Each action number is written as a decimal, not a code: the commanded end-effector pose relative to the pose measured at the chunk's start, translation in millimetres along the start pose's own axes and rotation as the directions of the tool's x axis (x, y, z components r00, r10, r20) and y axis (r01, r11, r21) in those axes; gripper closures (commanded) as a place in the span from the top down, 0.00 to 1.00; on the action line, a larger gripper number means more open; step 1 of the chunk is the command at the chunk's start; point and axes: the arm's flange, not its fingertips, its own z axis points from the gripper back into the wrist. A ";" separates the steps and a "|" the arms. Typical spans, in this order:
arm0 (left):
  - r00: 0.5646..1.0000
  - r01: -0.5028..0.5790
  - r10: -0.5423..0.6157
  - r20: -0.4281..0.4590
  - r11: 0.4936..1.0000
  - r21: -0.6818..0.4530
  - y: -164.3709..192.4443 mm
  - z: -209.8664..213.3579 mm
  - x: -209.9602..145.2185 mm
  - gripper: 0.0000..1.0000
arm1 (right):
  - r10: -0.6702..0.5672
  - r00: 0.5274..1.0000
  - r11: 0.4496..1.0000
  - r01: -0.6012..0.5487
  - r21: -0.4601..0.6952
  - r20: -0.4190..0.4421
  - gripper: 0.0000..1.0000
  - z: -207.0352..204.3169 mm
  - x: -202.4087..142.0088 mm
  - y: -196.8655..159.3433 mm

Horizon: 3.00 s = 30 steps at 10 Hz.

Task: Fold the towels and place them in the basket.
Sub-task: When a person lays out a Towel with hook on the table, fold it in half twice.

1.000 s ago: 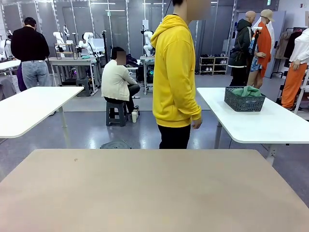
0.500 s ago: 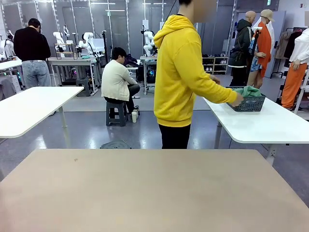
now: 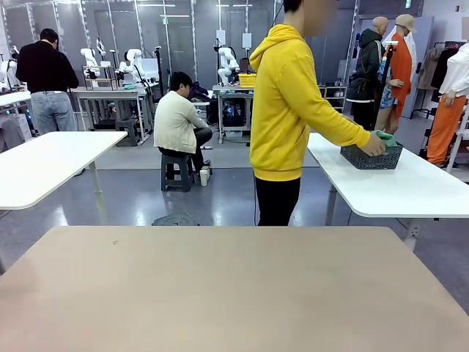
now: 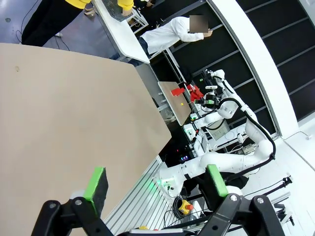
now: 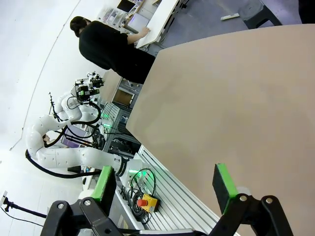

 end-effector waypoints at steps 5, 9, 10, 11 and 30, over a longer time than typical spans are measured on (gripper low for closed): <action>1.000 0.005 -0.005 0.000 1.000 -0.015 -0.2 0.9 -0.1 1.00 | 0.013 1.000 1.000 -0.013 0.006 0.001 1.00 1.4 -0.5 0.2; 1.000 0.005 -0.005 0.000 1.000 -0.015 -0.2 0.9 -0.1 1.00 | 0.013 1.000 1.000 -0.013 0.006 0.001 1.00 1.4 -0.5 0.2; 1.000 0.005 -0.005 0.000 1.000 -0.015 -0.2 0.9 -0.1 1.00 | 0.013 1.000 1.000 -0.013 0.006 0.001 1.00 1.4 -0.5 0.2; 1.000 0.005 -0.005 0.000 1.000 -0.015 -0.2 0.9 -0.1 1.00 | 0.013 1.000 1.000 -0.013 0.006 0.001 1.00 1.4 -0.5 0.2; 1.000 0.005 -0.005 0.000 1.000 -0.015 -0.2 0.9 -0.1 1.00 | 0.013 1.000 1.000 -0.013 0.006 0.001 1.00 1.4 -0.5 0.2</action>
